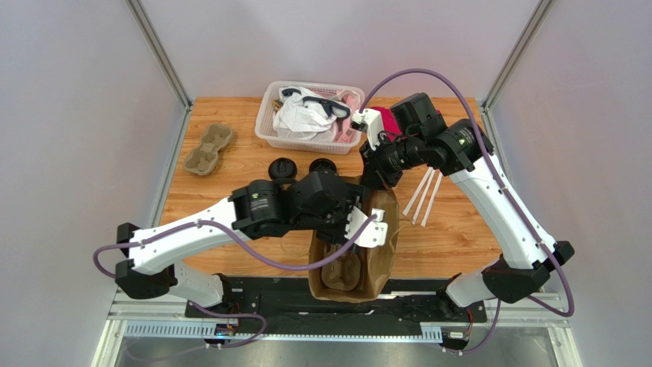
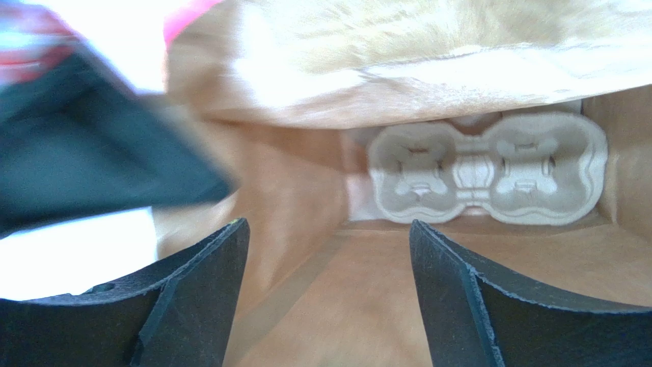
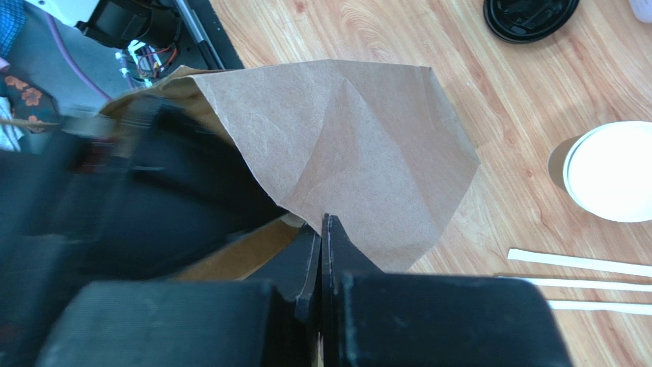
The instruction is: Pack the takeout coffee
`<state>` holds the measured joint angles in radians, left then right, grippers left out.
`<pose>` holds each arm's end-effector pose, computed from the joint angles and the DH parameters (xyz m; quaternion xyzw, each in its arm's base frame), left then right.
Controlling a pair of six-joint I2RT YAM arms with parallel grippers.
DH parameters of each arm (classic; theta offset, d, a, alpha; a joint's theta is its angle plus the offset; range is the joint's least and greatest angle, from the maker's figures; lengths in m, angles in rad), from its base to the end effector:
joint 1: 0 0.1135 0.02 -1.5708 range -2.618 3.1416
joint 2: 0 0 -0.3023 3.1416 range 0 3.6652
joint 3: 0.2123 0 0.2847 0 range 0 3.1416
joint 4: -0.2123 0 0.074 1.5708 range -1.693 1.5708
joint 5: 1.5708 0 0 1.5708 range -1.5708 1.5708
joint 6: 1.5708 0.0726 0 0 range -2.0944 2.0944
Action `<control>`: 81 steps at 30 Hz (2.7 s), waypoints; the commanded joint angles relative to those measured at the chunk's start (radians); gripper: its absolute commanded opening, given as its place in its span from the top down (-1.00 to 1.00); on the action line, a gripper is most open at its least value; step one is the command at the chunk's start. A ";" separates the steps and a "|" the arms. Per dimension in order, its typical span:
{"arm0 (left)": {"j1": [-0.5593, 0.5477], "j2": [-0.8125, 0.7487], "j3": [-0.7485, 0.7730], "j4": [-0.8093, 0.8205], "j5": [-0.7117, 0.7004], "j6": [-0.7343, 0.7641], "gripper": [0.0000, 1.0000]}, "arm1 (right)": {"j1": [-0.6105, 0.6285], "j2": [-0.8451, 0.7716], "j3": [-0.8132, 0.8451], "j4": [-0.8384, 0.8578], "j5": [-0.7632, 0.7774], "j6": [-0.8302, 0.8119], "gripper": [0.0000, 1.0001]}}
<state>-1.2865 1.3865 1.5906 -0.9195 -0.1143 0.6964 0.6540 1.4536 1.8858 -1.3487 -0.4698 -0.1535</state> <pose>0.1020 -0.3195 0.4300 0.7472 0.5172 -0.0707 0.4113 0.2155 0.2066 0.4747 -0.4306 0.8175 0.2909 0.2482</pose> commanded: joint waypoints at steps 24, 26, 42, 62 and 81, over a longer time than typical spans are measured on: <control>0.824 -0.103 0.059 -0.068 0.273 -0.534 -0.95 | -0.051 0.063 0.053 -0.072 0.141 0.040 1.00; 0.869 -0.077 0.014 -0.023 0.288 -0.601 -0.95 | -0.054 0.060 0.049 -0.070 0.148 0.031 1.00; 0.920 0.265 -0.021 0.080 0.185 -0.738 -0.96 | -0.056 0.090 0.073 -0.082 0.158 0.014 1.00; 0.918 0.431 -0.017 0.126 0.125 -0.721 -0.78 | -0.054 0.085 0.058 -0.081 0.148 0.011 1.00; 0.920 0.473 -0.072 0.156 0.131 -0.730 -0.64 | -0.054 0.085 0.049 -0.075 0.149 0.011 1.00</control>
<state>-0.3668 1.8515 1.5509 -0.7860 0.0170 -0.0216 0.5987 1.5417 1.9255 -1.3476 -0.3157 -0.1326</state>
